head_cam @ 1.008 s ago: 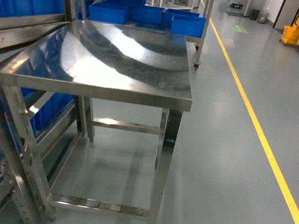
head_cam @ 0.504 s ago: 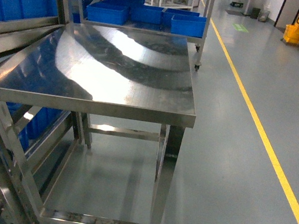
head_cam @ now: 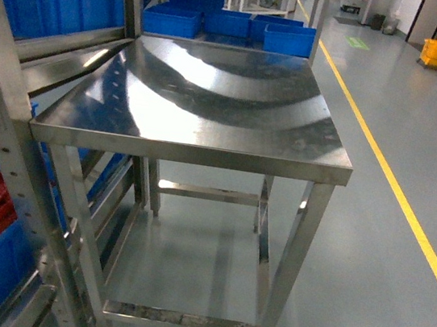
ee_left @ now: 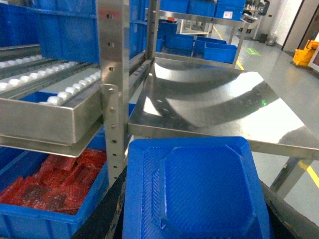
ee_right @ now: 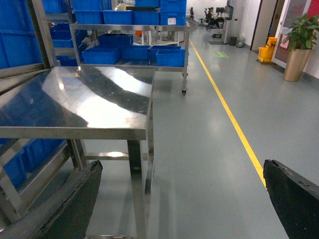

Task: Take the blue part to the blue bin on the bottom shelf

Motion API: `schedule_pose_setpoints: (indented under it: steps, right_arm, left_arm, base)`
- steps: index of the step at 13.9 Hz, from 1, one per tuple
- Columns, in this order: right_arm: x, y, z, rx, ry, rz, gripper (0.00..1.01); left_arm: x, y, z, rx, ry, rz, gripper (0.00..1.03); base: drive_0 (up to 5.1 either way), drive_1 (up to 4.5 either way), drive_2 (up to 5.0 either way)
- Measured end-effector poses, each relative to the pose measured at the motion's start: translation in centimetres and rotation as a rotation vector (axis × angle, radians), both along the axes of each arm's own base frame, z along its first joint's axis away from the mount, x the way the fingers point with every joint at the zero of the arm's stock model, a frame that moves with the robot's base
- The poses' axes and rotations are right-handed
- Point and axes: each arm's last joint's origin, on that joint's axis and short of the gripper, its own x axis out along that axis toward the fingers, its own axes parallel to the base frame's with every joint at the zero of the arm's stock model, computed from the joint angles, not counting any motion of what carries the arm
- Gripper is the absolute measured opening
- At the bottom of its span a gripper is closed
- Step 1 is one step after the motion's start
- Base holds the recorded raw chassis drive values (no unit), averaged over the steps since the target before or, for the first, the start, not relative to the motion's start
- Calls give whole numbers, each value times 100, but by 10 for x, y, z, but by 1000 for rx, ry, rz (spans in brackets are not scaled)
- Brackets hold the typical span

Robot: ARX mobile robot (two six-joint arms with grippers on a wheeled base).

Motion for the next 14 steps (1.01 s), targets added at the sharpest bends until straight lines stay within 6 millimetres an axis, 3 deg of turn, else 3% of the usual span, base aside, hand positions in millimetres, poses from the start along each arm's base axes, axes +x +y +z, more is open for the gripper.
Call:
schedule_pose_setpoints:
  steps: [14]
  right_arm:
    - [0, 0, 0, 0, 5, 0, 98]
  left_arm:
    - [0, 0, 0, 0, 0, 2, 43]
  base:
    - [-477, 131, 361]
